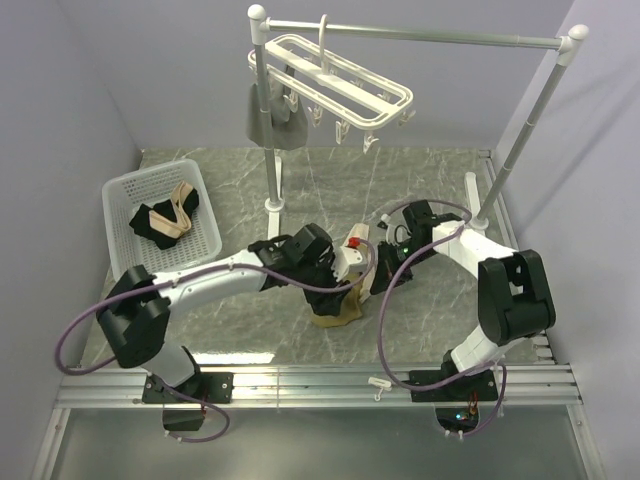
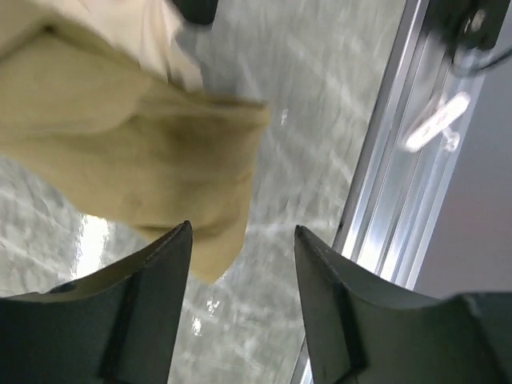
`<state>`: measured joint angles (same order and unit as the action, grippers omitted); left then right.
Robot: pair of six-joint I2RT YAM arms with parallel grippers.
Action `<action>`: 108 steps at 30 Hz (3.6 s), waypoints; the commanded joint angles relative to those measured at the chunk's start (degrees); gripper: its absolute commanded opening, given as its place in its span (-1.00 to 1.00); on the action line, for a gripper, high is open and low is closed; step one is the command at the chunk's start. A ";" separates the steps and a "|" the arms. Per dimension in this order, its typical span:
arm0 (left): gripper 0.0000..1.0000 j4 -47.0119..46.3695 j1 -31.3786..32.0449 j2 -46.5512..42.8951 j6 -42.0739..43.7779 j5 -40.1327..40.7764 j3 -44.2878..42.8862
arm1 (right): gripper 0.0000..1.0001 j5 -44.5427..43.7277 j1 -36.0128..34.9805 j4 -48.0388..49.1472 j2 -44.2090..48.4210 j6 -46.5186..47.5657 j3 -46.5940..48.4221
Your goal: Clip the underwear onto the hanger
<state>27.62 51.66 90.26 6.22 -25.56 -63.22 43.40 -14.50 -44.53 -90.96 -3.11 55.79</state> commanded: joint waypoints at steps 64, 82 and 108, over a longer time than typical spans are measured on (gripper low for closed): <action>0.07 4.56 -11.67 8.60 5.40 0.87 -14.10 | -1.00 -27.14 11.34 -19.10 -5.11 25.44 10.57; 0.11 -3.71 -5.34 35.86 -9.03 7.02 -36.53 | -1.00 -25.12 12.13 -17.69 -4.58 24.21 9.87; -0.99 -4.32 -13.51 4.09 -3.50 9.84 -8.34 | -1.00 -30.22 13.45 -14.79 9.03 31.93 7.76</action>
<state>25.26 38.65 103.72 -0.58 -13.69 -75.81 15.35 -1.72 -60.42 -86.87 24.99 64.38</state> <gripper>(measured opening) 0.012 0.009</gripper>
